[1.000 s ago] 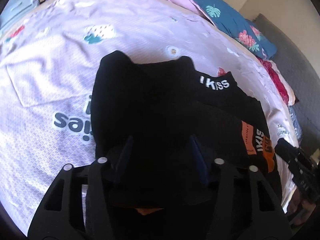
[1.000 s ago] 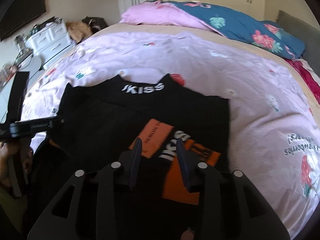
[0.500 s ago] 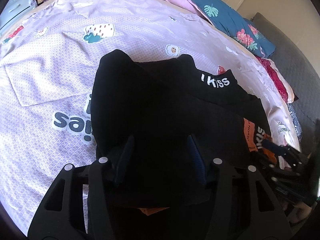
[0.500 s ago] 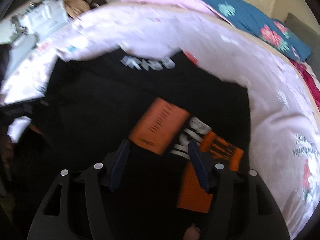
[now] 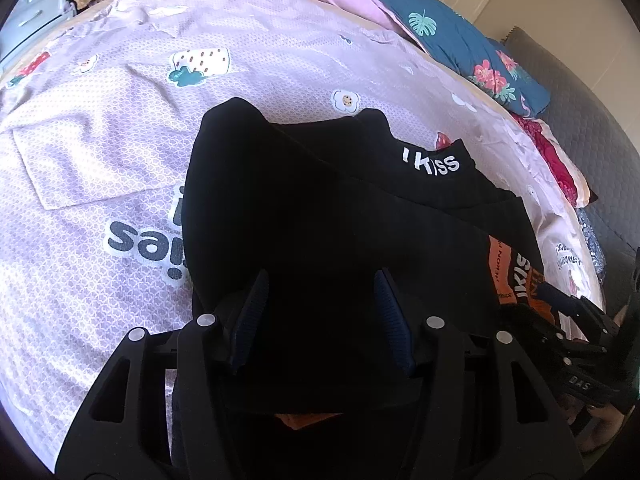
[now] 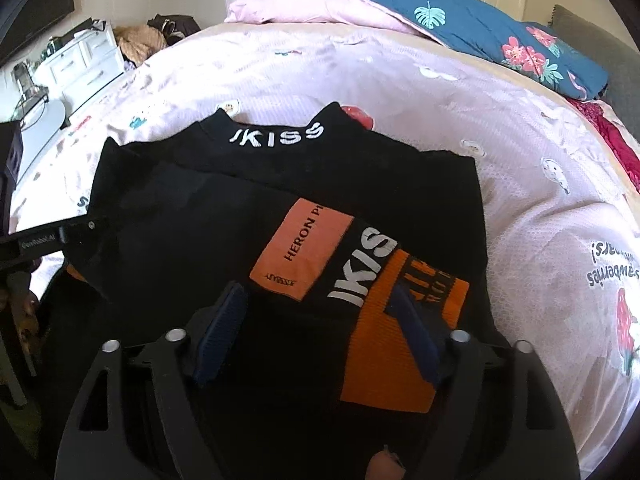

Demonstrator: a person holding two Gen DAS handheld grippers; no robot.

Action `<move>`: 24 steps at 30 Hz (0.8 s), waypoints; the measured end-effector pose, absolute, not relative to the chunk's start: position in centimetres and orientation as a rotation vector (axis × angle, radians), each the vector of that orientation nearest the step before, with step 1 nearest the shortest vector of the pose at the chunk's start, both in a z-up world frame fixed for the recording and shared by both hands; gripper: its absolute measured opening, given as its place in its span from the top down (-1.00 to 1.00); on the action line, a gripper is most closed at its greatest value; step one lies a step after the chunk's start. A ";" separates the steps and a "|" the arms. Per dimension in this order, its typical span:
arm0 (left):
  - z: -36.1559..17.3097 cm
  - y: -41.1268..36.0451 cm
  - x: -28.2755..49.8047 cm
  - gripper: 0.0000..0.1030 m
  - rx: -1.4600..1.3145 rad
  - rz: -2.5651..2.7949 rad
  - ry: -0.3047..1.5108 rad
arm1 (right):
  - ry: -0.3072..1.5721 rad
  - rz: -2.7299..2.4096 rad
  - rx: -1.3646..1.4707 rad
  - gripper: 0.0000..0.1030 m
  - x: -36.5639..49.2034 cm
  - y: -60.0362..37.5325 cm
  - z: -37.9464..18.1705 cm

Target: Fold small clothes

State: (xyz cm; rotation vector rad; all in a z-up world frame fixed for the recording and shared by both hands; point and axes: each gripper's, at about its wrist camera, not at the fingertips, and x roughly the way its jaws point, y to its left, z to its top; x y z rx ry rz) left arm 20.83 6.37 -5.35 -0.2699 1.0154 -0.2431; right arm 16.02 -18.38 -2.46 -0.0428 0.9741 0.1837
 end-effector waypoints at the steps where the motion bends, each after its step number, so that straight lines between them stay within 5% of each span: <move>1: -5.3 6.4 20.8 0.08 -0.270 -0.242 1.015 | 0.971 0.181 -0.040 -0.61 15.8 -18.5 -2.3; 11: -4.4 6.5 19.9 -0.17 -0.304 -0.243 1.001 | 0.930 0.157 -0.012 -0.89 15.1 -19.0 -1.1; 19: -2.8 6.6 18.9 -0.79 -0.295 -0.218 0.968 | 0.904 0.128 0.044 -0.91 14.4 -20.2 -0.4; 24: -1.9 6.7 18.4 -0.82 -0.289 -0.205 0.951 | 0.888 0.121 0.054 -0.91 14.0 -20.6 0.3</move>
